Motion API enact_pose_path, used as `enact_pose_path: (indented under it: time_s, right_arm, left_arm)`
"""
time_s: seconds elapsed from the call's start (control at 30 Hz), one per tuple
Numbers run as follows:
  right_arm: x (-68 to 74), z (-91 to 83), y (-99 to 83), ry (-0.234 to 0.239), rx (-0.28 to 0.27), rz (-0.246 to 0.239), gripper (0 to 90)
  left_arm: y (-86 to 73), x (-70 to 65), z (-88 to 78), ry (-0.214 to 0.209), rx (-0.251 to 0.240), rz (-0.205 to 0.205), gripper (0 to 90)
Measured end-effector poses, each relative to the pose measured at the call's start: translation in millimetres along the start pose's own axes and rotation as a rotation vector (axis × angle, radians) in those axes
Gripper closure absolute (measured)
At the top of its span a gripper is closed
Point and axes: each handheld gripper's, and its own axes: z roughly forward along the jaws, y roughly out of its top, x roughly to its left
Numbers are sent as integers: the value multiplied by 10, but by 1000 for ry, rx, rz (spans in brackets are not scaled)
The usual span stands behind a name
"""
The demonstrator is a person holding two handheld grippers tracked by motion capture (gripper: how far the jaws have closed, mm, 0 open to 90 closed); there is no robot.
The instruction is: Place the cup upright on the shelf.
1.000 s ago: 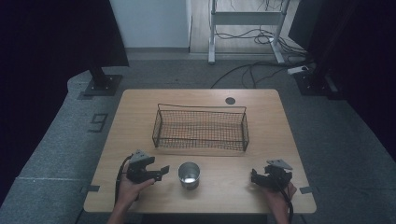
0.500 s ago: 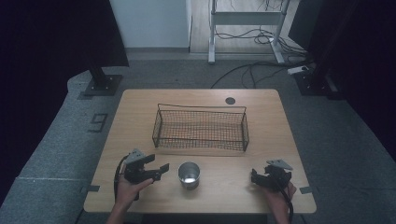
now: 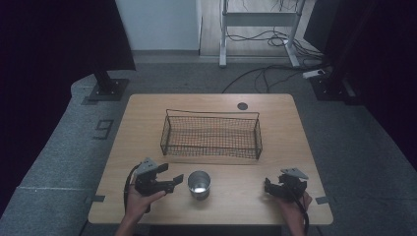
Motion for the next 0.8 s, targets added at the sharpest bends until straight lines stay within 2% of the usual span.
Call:
enact_pose_path:
  time_s: [0.2,0.5,0.8]
  right_arm:
    - [-3,2,1,3,-1,-3,49]
    - [-5,4,1,4,-2,-5,49]
    - [-5,4,1,4,-2,-5,49]
  left_arm:
    - [13,-77,49,-37,4,9,185]
    - [10,-179,119,-70,13,29,156]
    - [1,-247,176,-82,30,49,141]
